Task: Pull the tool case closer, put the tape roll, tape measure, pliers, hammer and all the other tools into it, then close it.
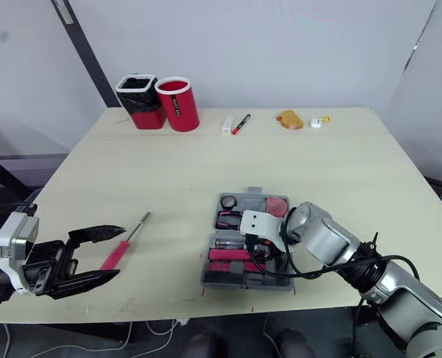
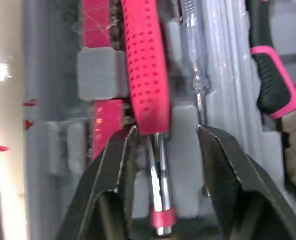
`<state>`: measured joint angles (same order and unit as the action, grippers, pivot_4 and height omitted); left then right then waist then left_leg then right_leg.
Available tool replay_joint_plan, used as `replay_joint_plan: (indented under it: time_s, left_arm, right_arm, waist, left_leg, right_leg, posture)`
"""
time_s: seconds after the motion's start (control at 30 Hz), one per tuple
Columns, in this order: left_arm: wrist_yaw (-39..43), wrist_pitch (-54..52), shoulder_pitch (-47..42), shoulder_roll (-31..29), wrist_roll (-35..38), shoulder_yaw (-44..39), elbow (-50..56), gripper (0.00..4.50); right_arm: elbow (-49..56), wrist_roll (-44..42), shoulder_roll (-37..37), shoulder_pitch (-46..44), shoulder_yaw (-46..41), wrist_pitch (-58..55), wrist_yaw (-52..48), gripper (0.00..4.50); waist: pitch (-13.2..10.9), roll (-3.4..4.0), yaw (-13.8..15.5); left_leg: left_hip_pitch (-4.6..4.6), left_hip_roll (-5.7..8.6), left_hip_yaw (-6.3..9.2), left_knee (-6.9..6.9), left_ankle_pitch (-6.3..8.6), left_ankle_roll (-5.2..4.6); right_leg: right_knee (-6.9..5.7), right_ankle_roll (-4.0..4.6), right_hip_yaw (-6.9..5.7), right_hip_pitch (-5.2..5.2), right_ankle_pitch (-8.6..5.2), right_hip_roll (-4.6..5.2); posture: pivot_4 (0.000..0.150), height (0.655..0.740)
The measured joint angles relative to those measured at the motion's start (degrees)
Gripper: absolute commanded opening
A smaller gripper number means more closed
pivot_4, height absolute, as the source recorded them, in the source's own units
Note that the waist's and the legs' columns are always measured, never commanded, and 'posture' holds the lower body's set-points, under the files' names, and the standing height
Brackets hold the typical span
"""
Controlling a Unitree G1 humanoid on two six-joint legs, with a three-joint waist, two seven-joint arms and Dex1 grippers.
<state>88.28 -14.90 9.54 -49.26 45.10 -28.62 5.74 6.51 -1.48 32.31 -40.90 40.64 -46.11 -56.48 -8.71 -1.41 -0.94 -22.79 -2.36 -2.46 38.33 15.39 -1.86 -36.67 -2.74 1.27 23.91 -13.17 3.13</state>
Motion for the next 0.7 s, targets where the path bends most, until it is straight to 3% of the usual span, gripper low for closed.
replay_joint_plan:
  time_s: [0.23, 0.33, 0.4, 0.7]
  left_arm:
    - [-0.11, 0.03, -0.07, 0.76, -0.19, 0.83, 0.01, 4.5]
    - [-0.19, 0.1, -0.47, 1.04, -0.4, 1.8, 0.0, 4.5]
    - [-0.22, 0.17, -0.52, 1.39, -0.65, 2.25, -0.04, 4.5]
    - [-0.61, 0.64, -0.92, 2.2, -1.19, 2.46, -0.23, 4.5]
  right_arm:
    - [-0.22, -10.84, -1.09, 11.3, -17.79, 13.12, -3.09, 1.79]
    - [-1.28, -14.33, -2.92, 14.82, -22.07, 17.92, -3.94, 1.04]
    - [-3.13, -15.18, -3.94, 16.64, -23.5, 20.64, -4.37, 0.06]
    - [-14.57, -11.02, -7.57, 19.33, -22.63, 33.45, -4.48, 0.06]
  waist:
    - [0.03, -0.05, 0.23]
    - [0.02, -0.04, 0.08]
    - [0.02, -0.05, 0.02]
    - [0.01, -0.03, 0.05]
  left_leg:
    - [0.0, 0.0, -0.12, 0.0, 0.0, 0.0]
    - [0.05, -0.01, -0.13, 0.01, 0.0, 0.0]
    - [0.06, -0.02, -0.14, 0.01, 0.0, 0.0]
    - [0.07, -0.01, -0.17, 0.03, 0.0, 0.0]
  right_leg:
    - [0.04, -0.01, -0.06, -0.13, 0.0, -0.01]
    - [0.0, -0.02, -0.02, -0.14, 0.0, -0.05]
    - [-0.02, -0.01, -0.01, -0.13, 0.0, -0.08]
    - [-0.04, -0.01, 0.03, -0.13, 0.0, -0.08]
  posture:
    - [0.15, 0.74]
    - [0.15, 0.74]
    - [0.15, 0.74]
    - [0.15, 0.74]
